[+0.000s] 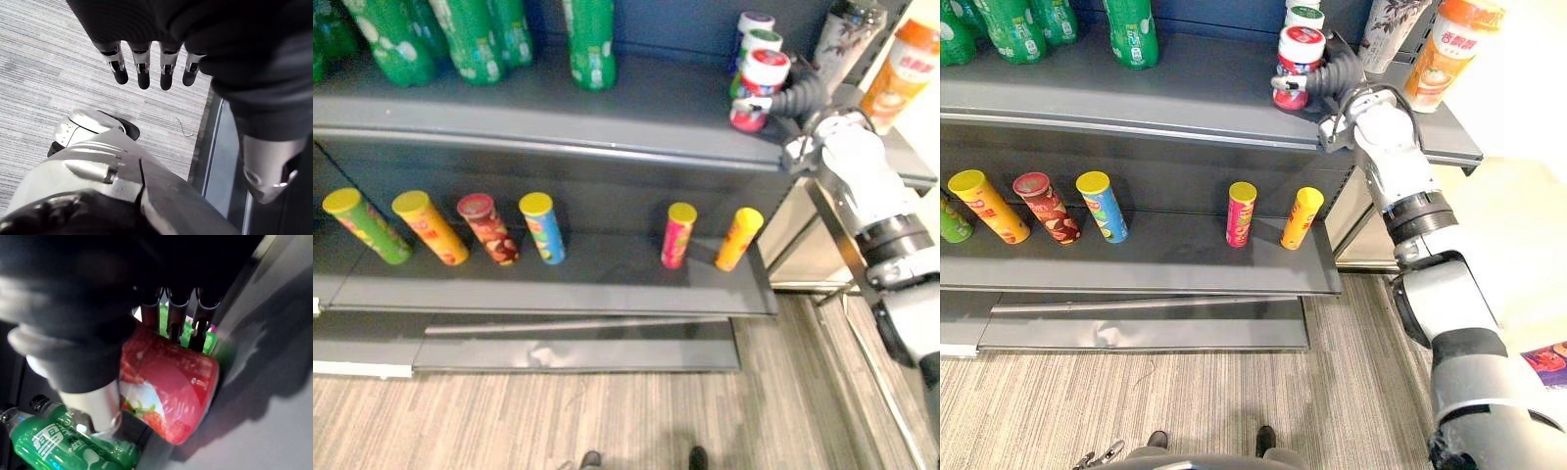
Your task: Put the gum and the chips on the shelf.
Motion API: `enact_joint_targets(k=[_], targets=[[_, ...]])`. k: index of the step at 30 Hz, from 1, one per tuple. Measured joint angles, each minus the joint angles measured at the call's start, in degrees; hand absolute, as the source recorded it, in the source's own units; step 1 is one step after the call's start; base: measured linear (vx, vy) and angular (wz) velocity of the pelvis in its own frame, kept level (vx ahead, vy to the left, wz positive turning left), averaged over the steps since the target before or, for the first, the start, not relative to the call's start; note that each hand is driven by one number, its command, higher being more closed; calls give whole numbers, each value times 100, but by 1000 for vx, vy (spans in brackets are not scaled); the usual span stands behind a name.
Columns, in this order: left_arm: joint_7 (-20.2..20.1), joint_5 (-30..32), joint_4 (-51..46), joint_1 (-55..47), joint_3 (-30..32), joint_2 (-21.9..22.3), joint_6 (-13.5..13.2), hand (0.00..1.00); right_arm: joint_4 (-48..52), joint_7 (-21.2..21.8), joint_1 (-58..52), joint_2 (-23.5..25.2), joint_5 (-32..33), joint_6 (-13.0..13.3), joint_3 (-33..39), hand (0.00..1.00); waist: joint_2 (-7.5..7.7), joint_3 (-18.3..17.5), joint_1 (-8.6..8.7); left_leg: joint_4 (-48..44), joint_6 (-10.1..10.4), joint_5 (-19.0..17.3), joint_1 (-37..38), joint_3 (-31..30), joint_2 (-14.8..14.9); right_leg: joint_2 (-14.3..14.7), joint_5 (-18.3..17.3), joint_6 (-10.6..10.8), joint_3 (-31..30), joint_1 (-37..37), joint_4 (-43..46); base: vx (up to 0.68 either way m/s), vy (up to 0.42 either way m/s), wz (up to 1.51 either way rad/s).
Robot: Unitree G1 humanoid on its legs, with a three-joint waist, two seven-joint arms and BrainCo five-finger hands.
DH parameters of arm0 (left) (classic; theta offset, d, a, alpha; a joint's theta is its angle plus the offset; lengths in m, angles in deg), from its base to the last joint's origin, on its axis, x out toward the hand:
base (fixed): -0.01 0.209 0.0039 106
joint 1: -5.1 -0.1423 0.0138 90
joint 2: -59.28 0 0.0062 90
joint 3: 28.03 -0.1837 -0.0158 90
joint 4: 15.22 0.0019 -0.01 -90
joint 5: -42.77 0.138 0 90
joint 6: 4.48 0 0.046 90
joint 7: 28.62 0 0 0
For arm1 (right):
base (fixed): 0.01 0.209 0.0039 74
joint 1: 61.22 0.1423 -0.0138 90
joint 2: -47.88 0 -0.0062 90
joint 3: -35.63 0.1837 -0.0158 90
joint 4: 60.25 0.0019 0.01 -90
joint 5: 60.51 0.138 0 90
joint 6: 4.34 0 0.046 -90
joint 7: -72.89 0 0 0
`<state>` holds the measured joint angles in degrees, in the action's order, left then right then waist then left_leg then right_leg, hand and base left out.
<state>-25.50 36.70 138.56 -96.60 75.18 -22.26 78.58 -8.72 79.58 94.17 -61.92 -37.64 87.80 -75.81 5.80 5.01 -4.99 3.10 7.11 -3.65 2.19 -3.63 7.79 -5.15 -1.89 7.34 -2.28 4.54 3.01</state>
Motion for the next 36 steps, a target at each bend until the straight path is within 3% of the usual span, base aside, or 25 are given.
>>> enact_joint_targets(k=[15,16,25,36], targets=[[-106,0,1,19,-175,-117,-1,0,624,17,-442,-306,-8,191,-54,100,75,14,30,71,0,0,99,123,7,21,4,4,-116,26,-7,4,3,-4],[-107,0,0,23,-175,-118,-1,0,639,17,-442,-356,-7,200,-107,0,82,17,27,72,0,0,98,123,7,21,4,4,-114,26,-9,0,0,0],[-108,0,9,22,-167,-122,-1,0,817,32,-493,-497,227,201,-311,0,97,17,34,75,0,0,77,122,10,26,4,4,-120,25,-6,0,0,0],[-107,-10,-3,11,-101,-156,8,0,2260,380,-1216,-1554,1158,170,-540,0,215,17,200,86,-1,-1,97,140,6,29,7,8,-140,49,-27,3,1,0]])
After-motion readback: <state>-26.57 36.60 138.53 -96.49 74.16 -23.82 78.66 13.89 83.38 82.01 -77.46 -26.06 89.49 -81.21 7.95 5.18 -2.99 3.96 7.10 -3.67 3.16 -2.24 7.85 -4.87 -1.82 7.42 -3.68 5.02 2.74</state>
